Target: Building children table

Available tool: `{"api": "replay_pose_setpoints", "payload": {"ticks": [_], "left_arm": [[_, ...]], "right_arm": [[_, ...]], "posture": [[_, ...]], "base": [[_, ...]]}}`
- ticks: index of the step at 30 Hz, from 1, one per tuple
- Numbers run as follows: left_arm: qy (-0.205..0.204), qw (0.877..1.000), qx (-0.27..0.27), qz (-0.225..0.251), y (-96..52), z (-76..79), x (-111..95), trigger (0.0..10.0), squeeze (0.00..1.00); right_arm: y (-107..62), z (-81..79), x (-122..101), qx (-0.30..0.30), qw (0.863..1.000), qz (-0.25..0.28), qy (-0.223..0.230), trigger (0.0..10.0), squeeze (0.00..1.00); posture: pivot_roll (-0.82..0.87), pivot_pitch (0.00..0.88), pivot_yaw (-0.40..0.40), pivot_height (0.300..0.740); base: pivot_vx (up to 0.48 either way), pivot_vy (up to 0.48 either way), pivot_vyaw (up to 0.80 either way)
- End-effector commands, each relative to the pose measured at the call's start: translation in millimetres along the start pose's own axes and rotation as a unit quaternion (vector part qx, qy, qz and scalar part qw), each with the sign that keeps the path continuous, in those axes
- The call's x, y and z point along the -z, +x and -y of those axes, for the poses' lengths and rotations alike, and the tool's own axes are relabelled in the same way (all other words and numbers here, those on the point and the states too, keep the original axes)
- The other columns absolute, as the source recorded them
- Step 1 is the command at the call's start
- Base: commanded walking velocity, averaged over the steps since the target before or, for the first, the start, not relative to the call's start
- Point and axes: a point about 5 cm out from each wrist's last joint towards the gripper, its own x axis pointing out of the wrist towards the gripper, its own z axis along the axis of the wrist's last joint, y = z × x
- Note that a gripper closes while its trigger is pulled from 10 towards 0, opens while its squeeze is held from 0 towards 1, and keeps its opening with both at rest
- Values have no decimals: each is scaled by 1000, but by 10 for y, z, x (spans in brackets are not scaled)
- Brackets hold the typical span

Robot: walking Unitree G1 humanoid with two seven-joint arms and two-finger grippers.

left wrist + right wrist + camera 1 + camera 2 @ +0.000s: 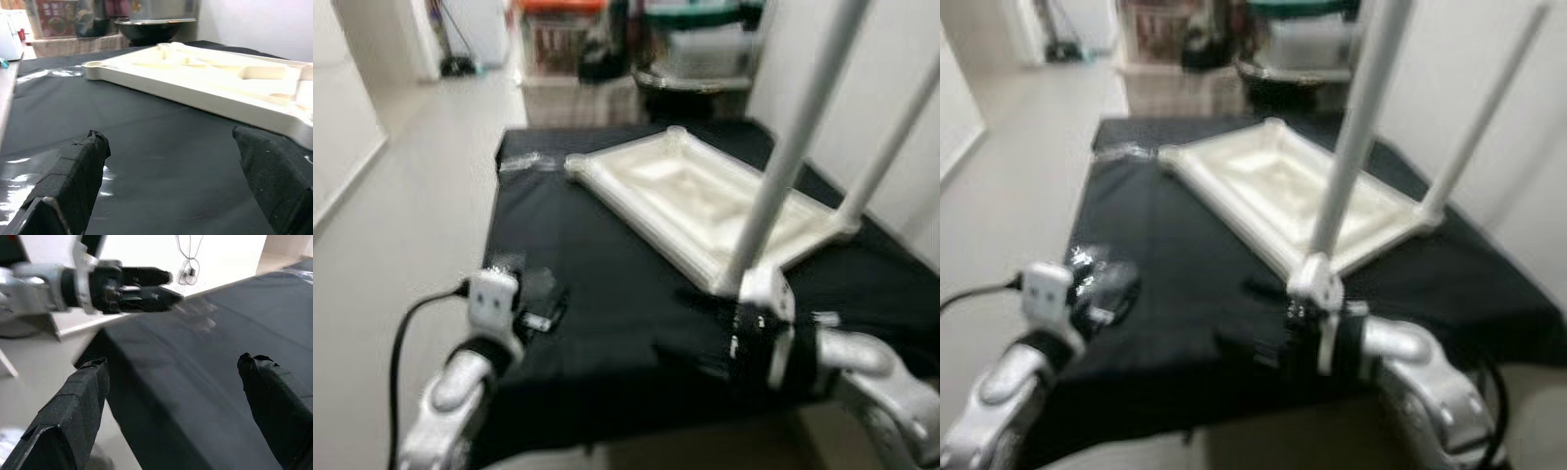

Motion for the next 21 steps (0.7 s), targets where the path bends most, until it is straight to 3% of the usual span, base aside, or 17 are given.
{"api": "replay_pose_setpoints", "payload": {"ticks": [1, 4, 5, 6, 10, 12, 19, 21], "left_arm": [[-6, 1000, 8, -1, 6, 62, 20, 10000, 0], [-6, 1000, 8, -1, 7, 63, 20, 10000, 0], [-5, 1000, 7, -1, 6, 63, 21, 10000, 0], [-4, 1000, -3, 0, 5, 39, 20, 10000, 0], [-3, 1000, -8, -4, 4, 17, 32, 10000, 0], [-3, 1000, -7, -7, 7, 17, 43, 10000, 0], [-5, 1000, -12, 2, 17, 36, 28, 10000, 0], [-7, 1000, -18, 8, 12, 21, 14, 10000, 0]], "right_arm": [[-74, 207, 118, 50, 998, -39, -25, 10000, 0], [-81, 233, 126, 54, 997, -43, -29, 10000, 0], [-98, 284, 151, 69, 995, -58, -37, 10000, 0], [-165, 477, 199, 130, 986, -93, -45, 10000, 0], [-238, 618, 201, 173, 977, -109, -63, 10000, 0], [-283, 738, 79, 206, 974, -74, -65, 10000, 0], [-266, 828, -40, 218, 973, -24, -74, 10000, 0], [-214, 864, -93, 252, 965, 16, -65, 10000, 0]], "posture": [[60, 0, -40, 740], [60, 0, -40, 740], [62, 0, -42, 740], [63, 0, -43, 740], [62, 0, -43, 740], [57, 0, -40, 740], [60, 0, -47, 740], [61, 0, -50, 740]], "base": [[0, -352, 0], [0, -352, 0], [0, 0, 0], [0, 0, 0], [0, 0, 0], [0, 0, 0], [0, 0, 0], [0, 0, 0]]}}
